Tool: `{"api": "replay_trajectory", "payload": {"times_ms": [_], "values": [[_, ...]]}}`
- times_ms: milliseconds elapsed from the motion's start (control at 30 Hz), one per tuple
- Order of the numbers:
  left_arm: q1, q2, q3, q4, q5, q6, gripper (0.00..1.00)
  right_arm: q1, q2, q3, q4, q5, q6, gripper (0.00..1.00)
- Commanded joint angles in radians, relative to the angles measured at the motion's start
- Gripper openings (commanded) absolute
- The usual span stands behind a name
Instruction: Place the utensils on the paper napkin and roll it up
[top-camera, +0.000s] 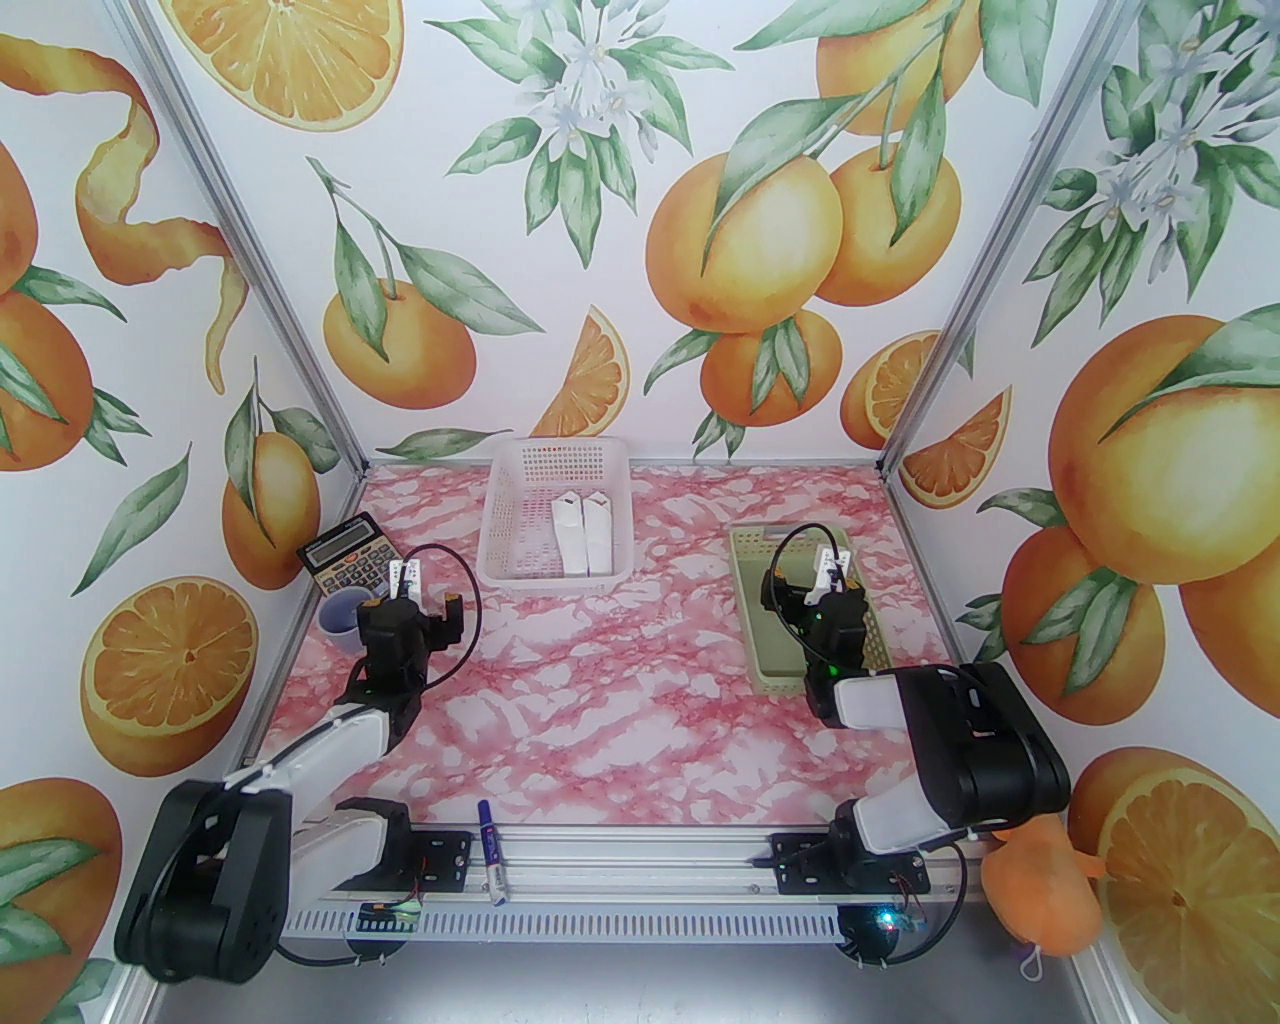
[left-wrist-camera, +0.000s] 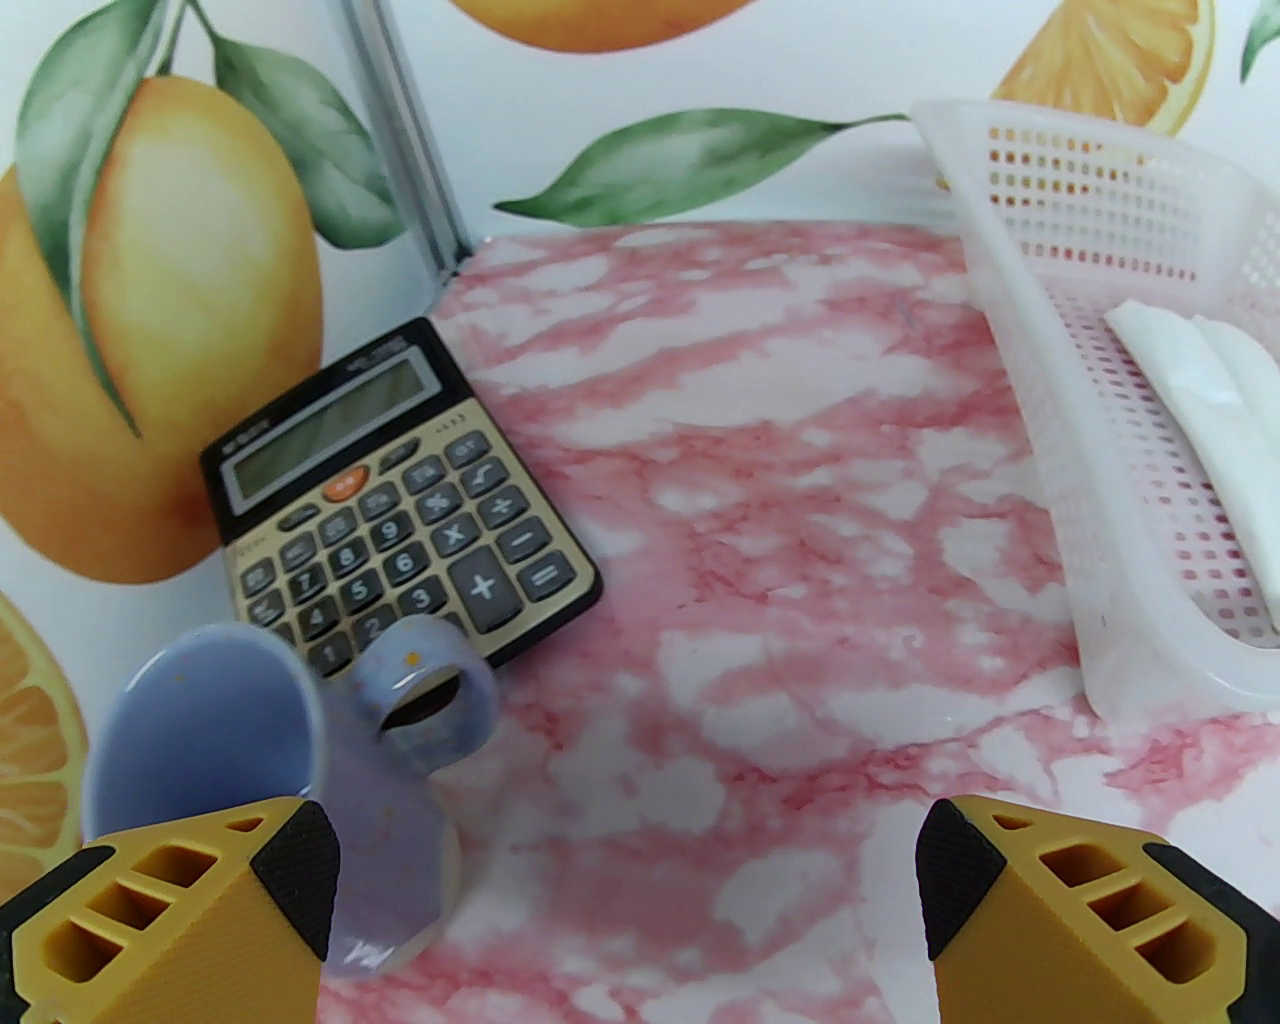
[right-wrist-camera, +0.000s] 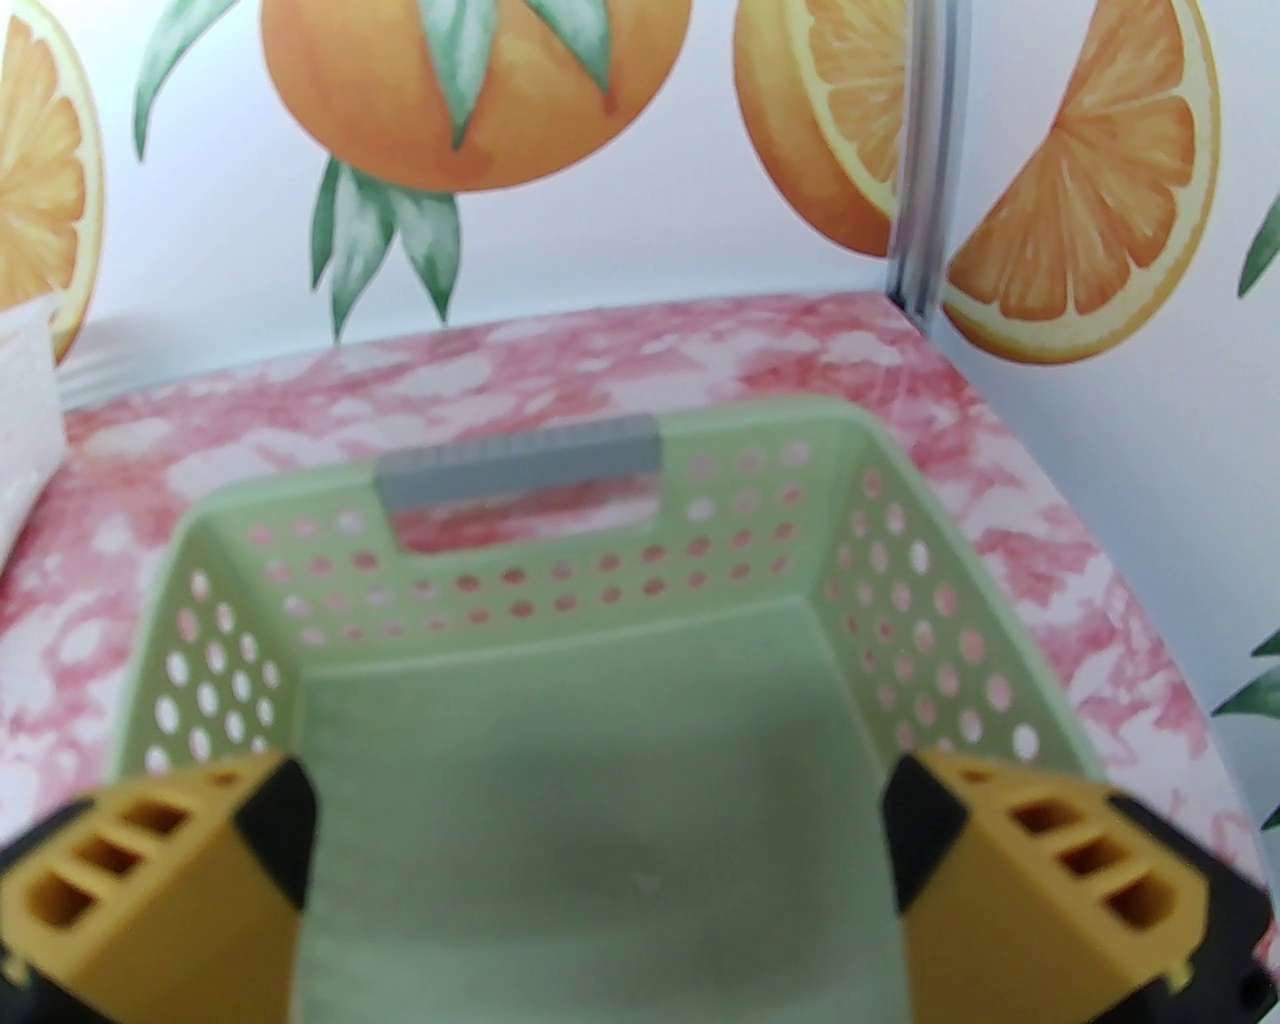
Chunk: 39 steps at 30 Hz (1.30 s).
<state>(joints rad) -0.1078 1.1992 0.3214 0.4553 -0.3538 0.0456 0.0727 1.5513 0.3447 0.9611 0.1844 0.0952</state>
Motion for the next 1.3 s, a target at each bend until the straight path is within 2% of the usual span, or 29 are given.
{"api": "replay_trajectory", "payload": {"times_ms": [0, 767, 1133, 1267], "values": [[0.007, 0.034, 0.002, 0.136, 0.065, 0.05, 1.0, 0.008, 0.001, 0.017, -0.004, 0.003, -0.011, 1.0], [0.032, 0.243, 0.006, 0.489, 0.239, 0.128, 1.0, 0.008, 0.001, 0.017, -0.004, 0.003, -0.011, 1.0], [0.035, 0.489, -0.072, 0.901, 0.263, 0.119, 1.0, 0.007, 0.001, 0.018, -0.004, 0.003, -0.012, 1.0], [0.037, 0.493, -0.092, 0.938, 0.25, 0.113, 1.0, 0.008, 0.001, 0.018, -0.004, 0.004, -0.011, 1.0]]}}
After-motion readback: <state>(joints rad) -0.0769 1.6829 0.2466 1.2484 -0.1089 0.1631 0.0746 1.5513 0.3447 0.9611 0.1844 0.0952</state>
